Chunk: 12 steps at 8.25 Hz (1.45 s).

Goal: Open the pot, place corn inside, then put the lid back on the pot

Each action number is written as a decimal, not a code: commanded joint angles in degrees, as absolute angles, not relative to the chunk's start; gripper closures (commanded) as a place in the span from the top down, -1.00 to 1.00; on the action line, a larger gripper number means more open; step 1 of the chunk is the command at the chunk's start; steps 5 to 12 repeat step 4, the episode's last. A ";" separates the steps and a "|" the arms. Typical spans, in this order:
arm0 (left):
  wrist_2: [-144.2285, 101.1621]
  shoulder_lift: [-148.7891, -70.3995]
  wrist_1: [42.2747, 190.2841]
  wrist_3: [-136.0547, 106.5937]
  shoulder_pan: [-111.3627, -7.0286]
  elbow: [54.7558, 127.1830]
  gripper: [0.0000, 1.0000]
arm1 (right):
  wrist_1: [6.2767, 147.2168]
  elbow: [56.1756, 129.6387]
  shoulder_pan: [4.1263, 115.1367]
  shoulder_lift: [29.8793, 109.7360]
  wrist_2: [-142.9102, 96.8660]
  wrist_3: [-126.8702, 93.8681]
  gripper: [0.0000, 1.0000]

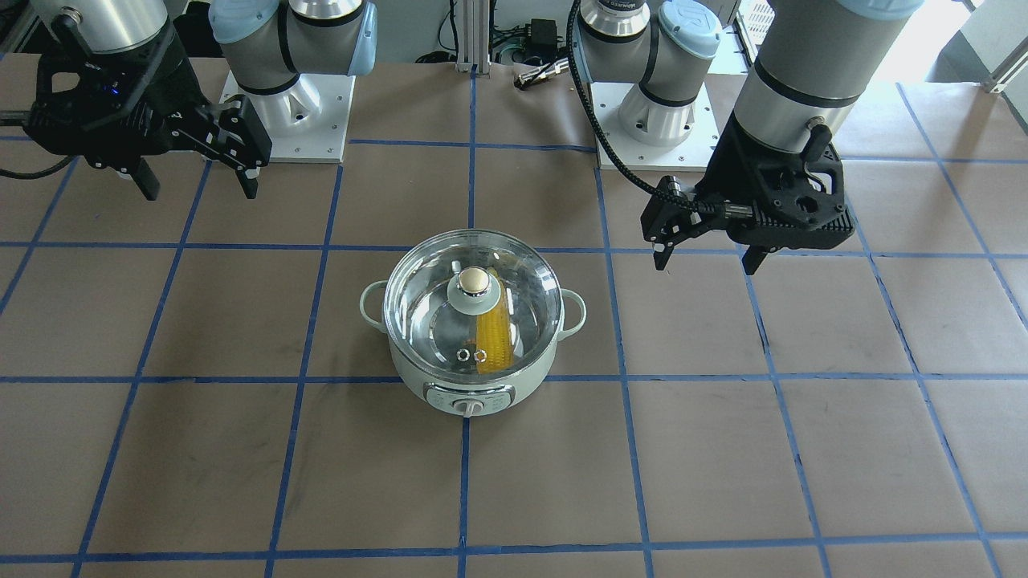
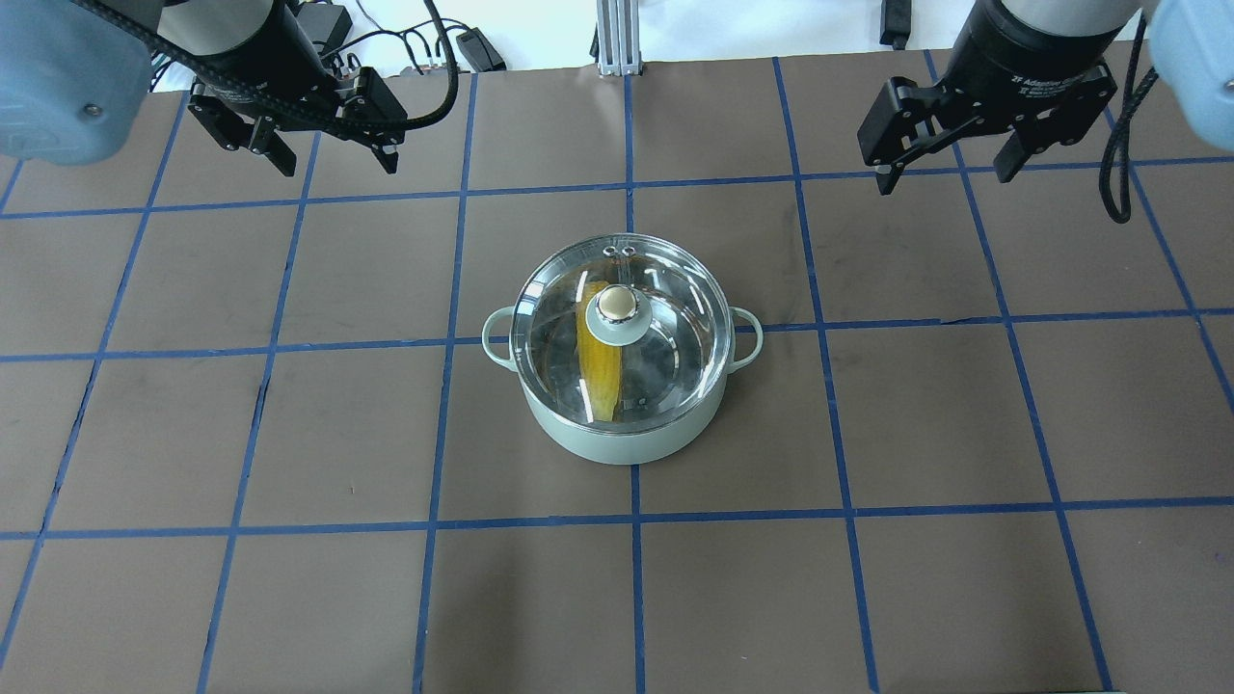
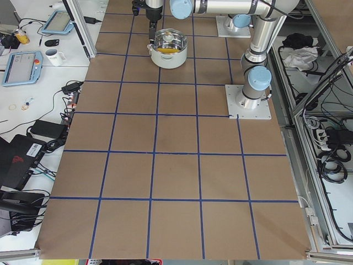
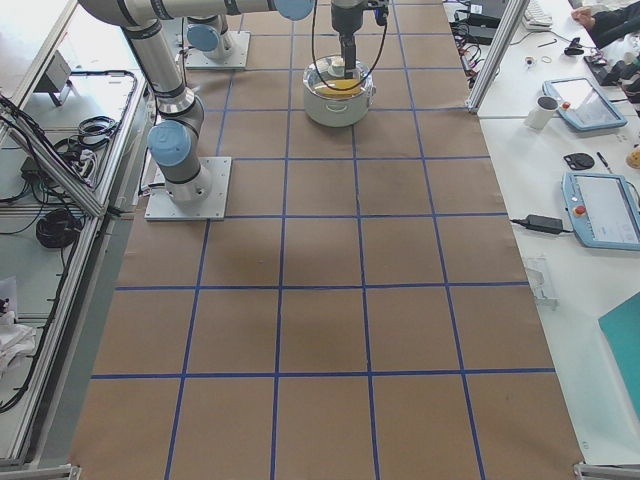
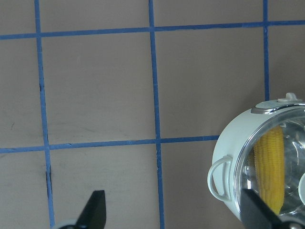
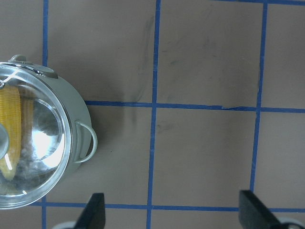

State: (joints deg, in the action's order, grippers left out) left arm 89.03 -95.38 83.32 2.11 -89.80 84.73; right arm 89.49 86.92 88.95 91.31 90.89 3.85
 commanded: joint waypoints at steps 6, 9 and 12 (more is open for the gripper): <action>89.12 -95.45 83.41 2.20 -89.82 84.73 1.00 | 89.12 86.92 88.95 91.32 90.88 4.13 1.00; 89.12 -95.45 83.41 2.20 -89.82 84.73 1.00 | 89.12 86.92 88.95 91.32 90.88 4.13 1.00; 89.12 -95.45 83.41 2.20 -89.82 84.73 1.00 | 89.12 86.92 88.95 91.32 90.88 4.13 1.00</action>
